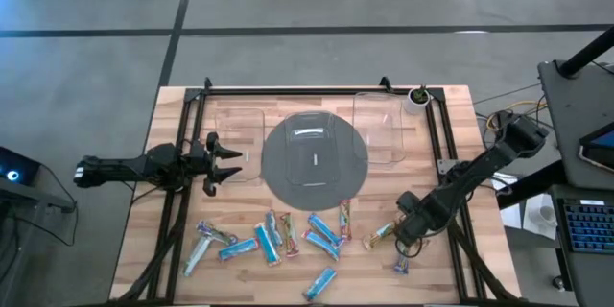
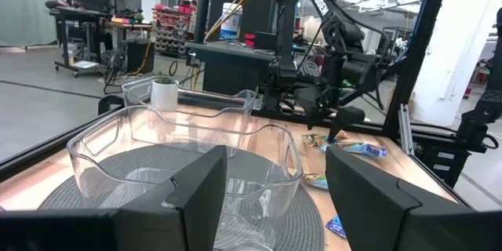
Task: Pick and place Granola Bars by type
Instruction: Put the yellow granola bar into the right transparent bin
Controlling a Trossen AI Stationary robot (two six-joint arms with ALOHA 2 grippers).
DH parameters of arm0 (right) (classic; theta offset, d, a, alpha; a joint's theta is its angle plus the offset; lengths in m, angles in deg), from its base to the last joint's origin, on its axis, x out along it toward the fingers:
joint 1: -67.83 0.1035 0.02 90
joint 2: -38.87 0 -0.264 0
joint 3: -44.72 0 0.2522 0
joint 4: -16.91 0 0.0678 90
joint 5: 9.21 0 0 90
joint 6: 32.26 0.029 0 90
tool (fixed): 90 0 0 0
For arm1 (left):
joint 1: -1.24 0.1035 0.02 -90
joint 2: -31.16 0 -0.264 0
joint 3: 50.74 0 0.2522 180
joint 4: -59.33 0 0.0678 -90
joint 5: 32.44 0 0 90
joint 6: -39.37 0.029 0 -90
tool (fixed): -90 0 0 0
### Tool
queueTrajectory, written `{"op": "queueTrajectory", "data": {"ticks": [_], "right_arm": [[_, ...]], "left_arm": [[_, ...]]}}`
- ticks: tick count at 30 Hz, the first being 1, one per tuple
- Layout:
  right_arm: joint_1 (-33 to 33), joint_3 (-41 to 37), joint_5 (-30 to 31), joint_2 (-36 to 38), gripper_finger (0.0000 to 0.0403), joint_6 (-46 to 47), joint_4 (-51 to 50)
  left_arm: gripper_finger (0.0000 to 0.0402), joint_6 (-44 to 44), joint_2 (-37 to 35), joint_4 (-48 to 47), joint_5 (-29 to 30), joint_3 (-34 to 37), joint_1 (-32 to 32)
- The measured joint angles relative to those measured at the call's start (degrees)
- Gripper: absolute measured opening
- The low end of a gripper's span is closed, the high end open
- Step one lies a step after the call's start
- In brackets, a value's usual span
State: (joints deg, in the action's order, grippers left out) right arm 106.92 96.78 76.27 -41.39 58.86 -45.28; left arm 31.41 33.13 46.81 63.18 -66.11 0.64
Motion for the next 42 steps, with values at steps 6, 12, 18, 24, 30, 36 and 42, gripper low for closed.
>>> {"op": "queueTrajectory", "data": {"ticks": [6,12,18,24,30,36,42], "right_arm": [[-0.2,-3.5,-0.8,-0.2,0.0298,1.9,5.4],[-0.4,-4.0,-1.1,1.1,0.0210,3.8,6.0],[-2.0,-4.2,-1.1,4.5,0.0104,3.0,8.6],[-4.7,-0.7,10.3,13.0,0.0056,3.0,10.8],[-11.4,8.3,28.2,21.9,0.0069,-7.2,8.6],[-30.1,15.9,37.2,23.8,0.0073,-19.5,-3.3],[-54.7,14.7,22.6,20.8,0.0108,-37.5,-1.6]], "left_arm": [[0.0200,0.0,0.0,0.0,0.0,0.0,0.0],[0.0200,0.0,0.0,-0.1,0.0,0.0,0.0],[0.0200,0.0,0.0,-0.2,0.0,0.0,0.0],[0.0200,0.0,0.0,-0.3,0.0,0.0,0.0],[0.0200,0.0,0.0,-0.3,0.0,0.0,0.0],[0.0200,0.0,0.0,-0.4,0.0,0.0,0.0],[0.0200,0.0,0.0,-0.4,0.0,0.0,0.0]]}}
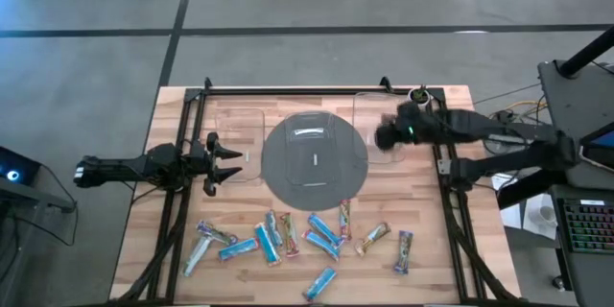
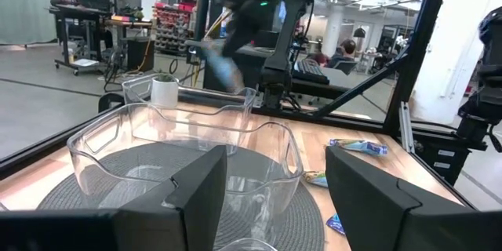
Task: Pick and place Granola Bars by type
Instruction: Put the yellow granola bar into the right transparent bin, then put the blue granola bar into the middle transparent bin
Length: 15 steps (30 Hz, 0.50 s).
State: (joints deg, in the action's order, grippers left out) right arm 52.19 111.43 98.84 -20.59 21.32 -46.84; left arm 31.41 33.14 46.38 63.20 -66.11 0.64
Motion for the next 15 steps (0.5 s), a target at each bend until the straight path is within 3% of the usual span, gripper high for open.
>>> {"op": "queueTrajectory", "data": {"ticks": [3,7,11,15], "right_arm": [[-6.8,-0.2,-1.4,-2.2,0.0142,-4.1,1.2],[-8.5,0.4,-1.9,-3.8,0.0189,-8.8,2.5],[-4.4,0.7,-6.2,-4.1,0.0220,-12.1,2.3],[5.3,0.1,-12.7,-4.0,0.0234,-16.0,1.4]], "left_arm": [[0.0200,0.0,0.0,0.0,0.0,0.0,0.0],[0.0200,0.0,0.0,0.0,0.0,0.0,0.0],[0.0200,0.0,0.0,0.0,0.0,0.0,0.0],[0.0200,0.0,0.0,0.0,0.0,0.0,0.0]]}}
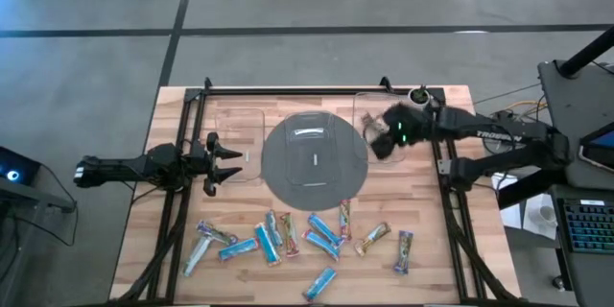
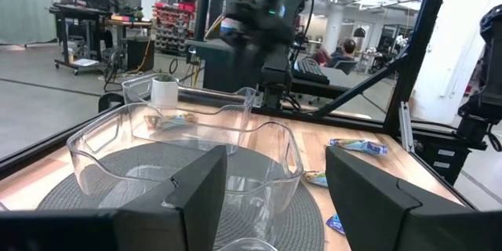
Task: Pick and place Granola Bars by type
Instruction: Put the blue granola bar into the middle transparent bin
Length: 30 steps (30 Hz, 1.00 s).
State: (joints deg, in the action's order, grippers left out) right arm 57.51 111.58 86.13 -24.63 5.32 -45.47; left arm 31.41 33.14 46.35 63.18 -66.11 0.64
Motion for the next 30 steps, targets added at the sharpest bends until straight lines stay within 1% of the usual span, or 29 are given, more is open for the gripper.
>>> {"op": "queueTrajectory", "data": {"ticks": [2,6,9,11,14,15,16,18,20,23,30], "right_arm": [[7.2,-0.1,-1.2,-0.2,0.0237,-0.6,-1.2],[24.0,-0.4,-1.1,-0.7,0.0237,0.6,-2.1],[35.2,-1.4,-1.1,-1.3,0.0237,1.9,-3.3],[41.6,-2.4,-1.0,-2.3,0.0235,7.2,-3.8],[48.9,-4.6,-1.1,-4.1,0.0233,18.4,-3.1],[50.8,-5.0,-1.1,-5.2,0.0233,21.6,-2.8],[52.5,-5.3,-1.4,-6.3,0.0233,22.9,-1.8],[56.0,-5.6,-3.1,-9.2,0.0233,21.8,-1.6],[58.8,-5.3,-5.1,-12.6,0.0233,17.7,-0.8],[61.6,-3.7,-5.8,-18.0,0.0233,10.7,-0.7],[62.7,2.5,-4.2,-29.1,0.0233,-4.2,-0.6]], "left_arm": [[0.0200,0.0,0.0,0.0,0.0,0.0,0.0],[0.0200,0.0,0.0,0.0,0.0,0.0,0.0],[0.0200,0.0,0.0,0.0,0.0,0.0,0.0],[0.0200,0.0,0.0,0.0,0.0,0.0,0.0],[0.0200,0.0,0.1,-0.2,0.0,0.0,0.0],[0.0200,0.0,0.1,-0.5,0.0,0.0,0.0],[0.0200,0.0,0.1,-0.6,0.0,0.0,0.0],[0.0200,0.0,0.2,-0.5,0.0,0.0,0.0],[0.0200,0.0,0.2,-0.6,0.0,0.0,0.0],[0.0200,0.0,0.2,-0.5,0.0,0.0,0.0],[0.0200,0.0,0.2,-0.5,0.0,0.0,0.0]]}}
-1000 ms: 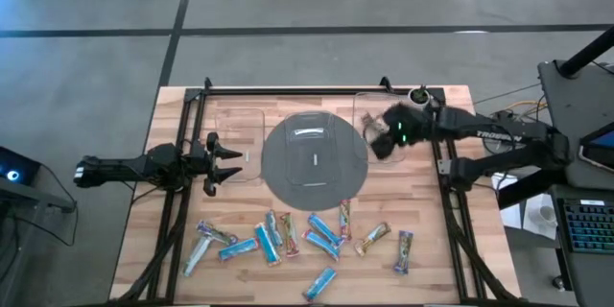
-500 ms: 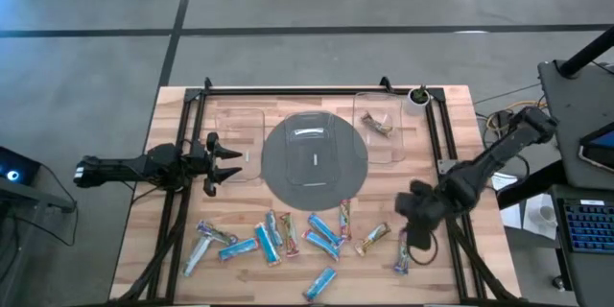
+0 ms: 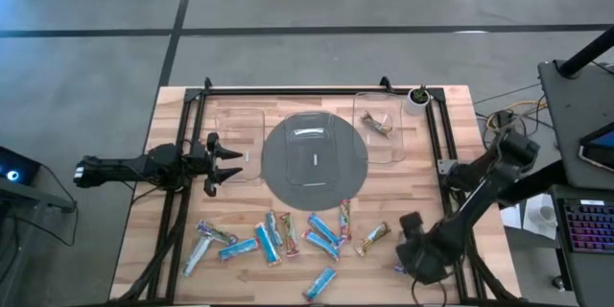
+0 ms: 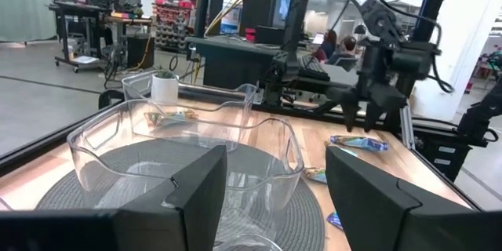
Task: Pick and place Granola Bars by type
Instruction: Put the blue granola bar into the middle transparent bin
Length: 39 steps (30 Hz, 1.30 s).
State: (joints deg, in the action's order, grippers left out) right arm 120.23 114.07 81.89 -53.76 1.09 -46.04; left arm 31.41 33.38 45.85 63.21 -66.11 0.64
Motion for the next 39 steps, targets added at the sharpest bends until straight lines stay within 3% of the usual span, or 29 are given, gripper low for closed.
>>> {"op": "queueTrajectory", "data": {"ticks": [7,16,20,26,29,32,36,39], "right_arm": [[0.7,4.5,2.0,-7.5,0.0233,-16.1,0.1],[0.1,3.0,2.0,-10.0,0.0232,-21.0,1.5],[-1.7,2.6,0.7,-9.2,0.0205,-15.6,1.9],[-4.4,1.9,2.0,-6.8,0.0103,-7.8,2.0],[-5.8,2.0,-1.1,-4.7,0.0052,-1.9,2.1],[-8.2,2.2,-0.9,-0.2,0.0024,5.0,3.7],[-13.1,2.2,5.4,8.0,0.0023,12.5,9.6],[-20.0,2.0,14.7,13.3,0.0037,17.4,16.7]], "left_arm": [[0.0200,0.0,0.0,0.0,0.0,0.0,0.0],[0.0200,0.0,0.0,0.0,0.0,0.0,0.0],[0.0200,0.0,0.0,0.0,0.0,0.0,0.0],[0.0200,0.0,0.0,0.0,0.0,0.0,0.0],[0.0200,0.0,0.0,0.0,0.0,0.0,0.0],[0.0200,0.0,0.0,0.0,0.0,0.0,0.0],[0.0200,0.0,0.0,0.0,0.0,0.0,0.0],[0.0200,0.0,0.0,0.0,0.0,0.0,0.0]]}}
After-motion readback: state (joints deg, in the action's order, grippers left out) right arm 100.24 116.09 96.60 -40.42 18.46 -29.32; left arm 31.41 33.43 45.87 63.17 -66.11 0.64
